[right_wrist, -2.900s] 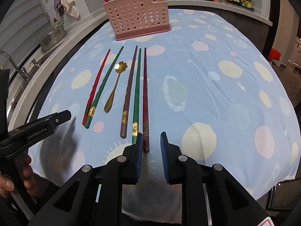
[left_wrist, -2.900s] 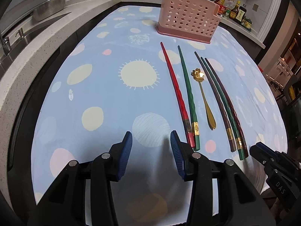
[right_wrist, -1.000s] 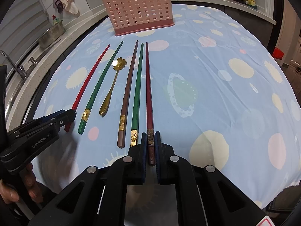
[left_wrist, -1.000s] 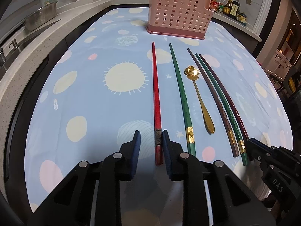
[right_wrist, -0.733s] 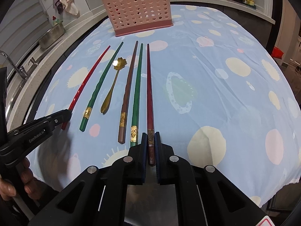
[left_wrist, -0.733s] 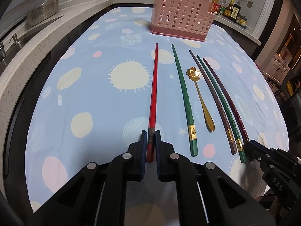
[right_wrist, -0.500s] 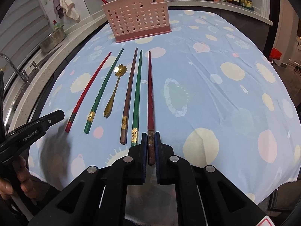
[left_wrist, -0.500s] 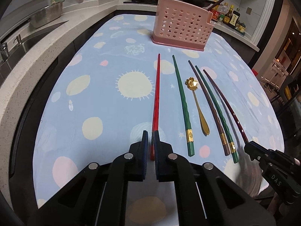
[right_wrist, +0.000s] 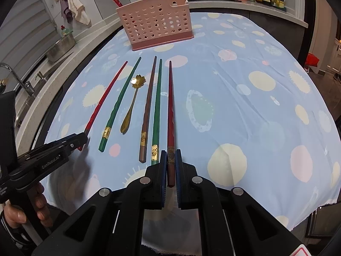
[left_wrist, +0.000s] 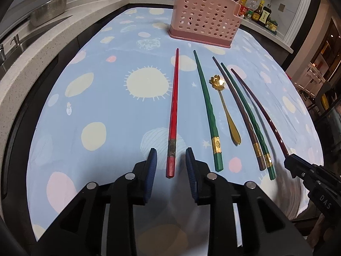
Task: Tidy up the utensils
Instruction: 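Lift both chopsticks and carry them over the pink holder with both tools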
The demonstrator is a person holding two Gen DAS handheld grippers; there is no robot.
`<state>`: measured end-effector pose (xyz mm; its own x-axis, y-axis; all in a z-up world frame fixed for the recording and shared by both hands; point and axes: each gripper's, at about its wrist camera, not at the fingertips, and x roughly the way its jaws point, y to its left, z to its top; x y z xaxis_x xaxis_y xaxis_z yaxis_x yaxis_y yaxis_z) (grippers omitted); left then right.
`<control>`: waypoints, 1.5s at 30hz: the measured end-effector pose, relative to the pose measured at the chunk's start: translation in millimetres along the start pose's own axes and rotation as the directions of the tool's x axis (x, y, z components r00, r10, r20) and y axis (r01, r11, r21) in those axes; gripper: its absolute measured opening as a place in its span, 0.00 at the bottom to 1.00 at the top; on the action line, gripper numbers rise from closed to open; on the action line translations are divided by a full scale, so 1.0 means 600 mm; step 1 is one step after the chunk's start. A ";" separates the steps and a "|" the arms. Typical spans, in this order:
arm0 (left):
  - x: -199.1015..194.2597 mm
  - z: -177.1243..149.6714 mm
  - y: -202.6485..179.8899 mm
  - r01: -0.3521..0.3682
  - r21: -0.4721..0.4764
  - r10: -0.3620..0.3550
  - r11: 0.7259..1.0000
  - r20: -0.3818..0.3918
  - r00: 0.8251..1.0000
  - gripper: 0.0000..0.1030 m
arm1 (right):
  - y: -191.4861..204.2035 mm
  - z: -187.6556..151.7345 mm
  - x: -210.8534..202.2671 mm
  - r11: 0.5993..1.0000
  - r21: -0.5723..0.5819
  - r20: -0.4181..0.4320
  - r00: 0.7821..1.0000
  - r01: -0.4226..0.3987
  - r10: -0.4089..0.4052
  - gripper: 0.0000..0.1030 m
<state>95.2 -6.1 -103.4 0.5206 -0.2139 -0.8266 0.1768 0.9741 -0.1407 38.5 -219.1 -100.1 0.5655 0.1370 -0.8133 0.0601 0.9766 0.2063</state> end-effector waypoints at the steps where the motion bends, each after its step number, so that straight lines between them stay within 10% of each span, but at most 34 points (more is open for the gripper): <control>1: 0.002 0.001 0.000 -0.003 0.001 0.003 1.000 0.004 1.000 0.26 | -0.001 0.000 0.001 1.000 0.002 -0.002 1.000 -0.001 0.001 0.07; 9: 0.007 0.002 0.003 0.014 0.003 -0.014 1.000 0.020 1.000 0.07 | -0.001 -0.002 0.004 1.000 0.009 -0.011 1.000 -0.001 0.001 0.07; 21: -0.076 0.023 0.003 0.044 -0.007 -0.043 0.999 0.097 0.994 0.07 | -0.002 0.030 -0.045 0.999 0.026 0.066 0.997 -0.027 0.025 0.07; 45: -0.224 0.204 0.011 0.070 -0.037 -0.051 0.997 0.372 0.927 0.07 | -0.024 0.203 -0.169 0.992 0.067 0.340 0.937 -0.103 0.075 0.07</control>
<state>128.4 19.9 73.3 0.7843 -0.2755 -0.5558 0.1818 0.9587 -0.2187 80.5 -267.1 45.9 0.8146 0.1450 -0.5617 0.0561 0.9441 0.3250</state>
